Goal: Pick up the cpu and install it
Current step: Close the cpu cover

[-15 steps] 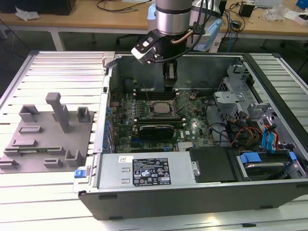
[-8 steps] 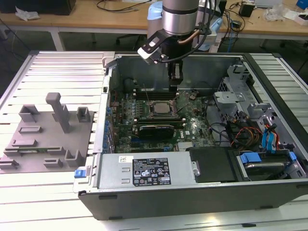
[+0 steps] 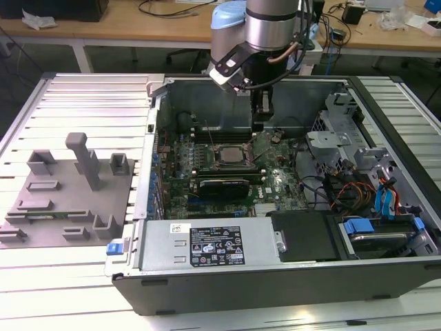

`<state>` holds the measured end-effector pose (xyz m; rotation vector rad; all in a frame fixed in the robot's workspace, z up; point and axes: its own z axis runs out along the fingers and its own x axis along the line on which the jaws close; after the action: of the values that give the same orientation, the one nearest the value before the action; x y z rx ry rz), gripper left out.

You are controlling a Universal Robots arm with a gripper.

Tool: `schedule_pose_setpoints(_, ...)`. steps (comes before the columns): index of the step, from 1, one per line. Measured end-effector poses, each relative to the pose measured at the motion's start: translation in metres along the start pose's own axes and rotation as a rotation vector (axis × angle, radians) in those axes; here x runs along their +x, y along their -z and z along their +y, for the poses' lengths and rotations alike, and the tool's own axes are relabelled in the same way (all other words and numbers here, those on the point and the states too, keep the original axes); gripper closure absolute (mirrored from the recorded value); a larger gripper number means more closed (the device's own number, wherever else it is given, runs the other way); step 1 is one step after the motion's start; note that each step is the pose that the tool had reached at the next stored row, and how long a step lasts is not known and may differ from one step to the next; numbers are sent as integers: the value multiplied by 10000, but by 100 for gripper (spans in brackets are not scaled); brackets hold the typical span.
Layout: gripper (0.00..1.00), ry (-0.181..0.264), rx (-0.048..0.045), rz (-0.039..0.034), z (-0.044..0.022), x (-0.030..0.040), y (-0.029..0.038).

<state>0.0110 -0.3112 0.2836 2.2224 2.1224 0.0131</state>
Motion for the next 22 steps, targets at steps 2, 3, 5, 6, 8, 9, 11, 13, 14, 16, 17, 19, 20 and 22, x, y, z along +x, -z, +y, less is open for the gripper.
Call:
schedule_pose_setpoints(2, 89, 0, -1, 1, 34, 2, -2)
schedule_pose_setpoints(3, 89, -1, 0, 1, 53, 3, -3)
schedule_pose_setpoints(5, 89, -1, -1, 2, 79, 4, -5)
schedule_pose_setpoints(6, 89, -1, -1, 3, 104, 5, -7)
schedule_pose_setpoints(8, 89, 0, 0, 1, 135, 6, -8)
schedule_pose_setpoints(9, 89, -1, 0, 2, 159, 8, -9)
schedule_pose_setpoints(11, 89, 0, 0, 1, 191, 9, -11)
schedule_pose_setpoints(13, 89, -1, -1, 1, 229, 11, -13)
schedule_pose_setpoints(14, 89, -1, 0, 1, 247, 12, -14)
schedule_pose_setpoints(16, 89, 1, 0, 1, 311, 15, -17)
schedule_pose_setpoints(17, 89, -2, 0, 0, 354, 16, -19)
schedule_pose_setpoints(19, 89, 0, -1, 2, 409, 20, -23)
schedule_pose_setpoints(20, 89, -1, 0, 1, 432, 21, -25)
schedule_pose_setpoints(22, 89, -1, 1, 1, 436, 21, -25)
